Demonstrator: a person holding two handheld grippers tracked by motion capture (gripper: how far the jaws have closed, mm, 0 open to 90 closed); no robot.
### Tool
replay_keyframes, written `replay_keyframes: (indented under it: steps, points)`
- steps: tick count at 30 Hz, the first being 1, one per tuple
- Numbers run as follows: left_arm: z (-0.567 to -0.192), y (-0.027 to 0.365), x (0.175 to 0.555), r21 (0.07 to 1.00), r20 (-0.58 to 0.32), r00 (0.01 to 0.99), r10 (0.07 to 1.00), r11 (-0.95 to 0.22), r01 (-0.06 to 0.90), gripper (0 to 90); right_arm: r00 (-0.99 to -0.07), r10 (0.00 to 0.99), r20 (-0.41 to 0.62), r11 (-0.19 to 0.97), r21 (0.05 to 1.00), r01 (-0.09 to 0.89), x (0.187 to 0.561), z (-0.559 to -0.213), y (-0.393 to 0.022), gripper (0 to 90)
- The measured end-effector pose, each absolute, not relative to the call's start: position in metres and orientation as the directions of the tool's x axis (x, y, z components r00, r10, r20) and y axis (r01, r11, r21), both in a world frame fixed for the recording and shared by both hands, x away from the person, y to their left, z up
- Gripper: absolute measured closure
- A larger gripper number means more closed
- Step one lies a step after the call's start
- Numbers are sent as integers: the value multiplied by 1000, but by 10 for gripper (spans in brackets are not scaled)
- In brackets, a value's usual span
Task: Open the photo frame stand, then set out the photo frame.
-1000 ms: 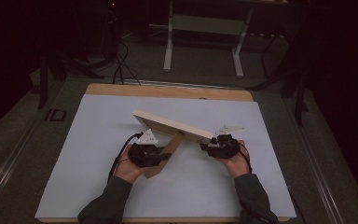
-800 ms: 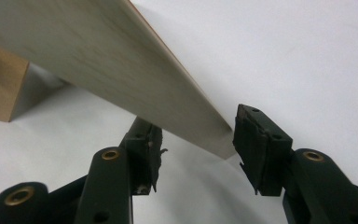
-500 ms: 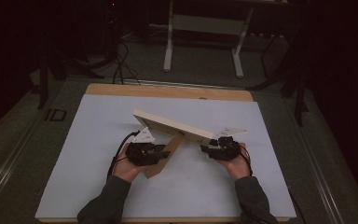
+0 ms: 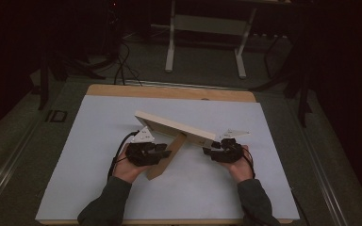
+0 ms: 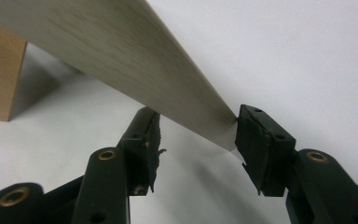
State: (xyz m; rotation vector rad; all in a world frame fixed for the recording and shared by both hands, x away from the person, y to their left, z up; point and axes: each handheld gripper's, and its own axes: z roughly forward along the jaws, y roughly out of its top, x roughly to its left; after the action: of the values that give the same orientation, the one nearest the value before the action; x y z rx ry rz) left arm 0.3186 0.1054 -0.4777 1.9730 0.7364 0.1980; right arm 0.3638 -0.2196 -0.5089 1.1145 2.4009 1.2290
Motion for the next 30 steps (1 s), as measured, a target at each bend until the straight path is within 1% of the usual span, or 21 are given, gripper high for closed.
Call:
replay_keyframes:
  steps: [13, 18, 19, 20, 22, 25, 30]
  points:
    - [-470, 120, 320, 866, -186, 779, 599, -274, 418, 621, -692, 707, 145, 367, 762, 534, 363, -510, -222, 498]
    - [-466, 127, 322, 871, -195, 756, 625, -244, 426, 616, -693, 706, 146, 368, 760, 535, 363, -510, -225, 503]
    - [-465, 128, 322, 870, -193, 741, 643, -237, 432, 616, -693, 706, 146, 368, 760, 535, 363, -510, -225, 503]
    - [-464, 131, 323, 872, -204, 732, 650, -219, 438, 630, -693, 705, 149, 369, 758, 538, 363, -509, -228, 521]
    - [-462, 133, 325, 873, -211, 715, 667, -201, 445, 634, -694, 705, 149, 371, 755, 540, 363, -509, -230, 534]
    - [-461, 136, 326, 872, -214, 700, 681, -190, 451, 666, -692, 707, 149, 371, 755, 541, 363, -507, -233, 556]
    - [-459, 142, 329, 876, -221, 674, 705, -161, 455, 672, -686, 711, 151, 367, 754, 546, 363, -505, -237, 605]
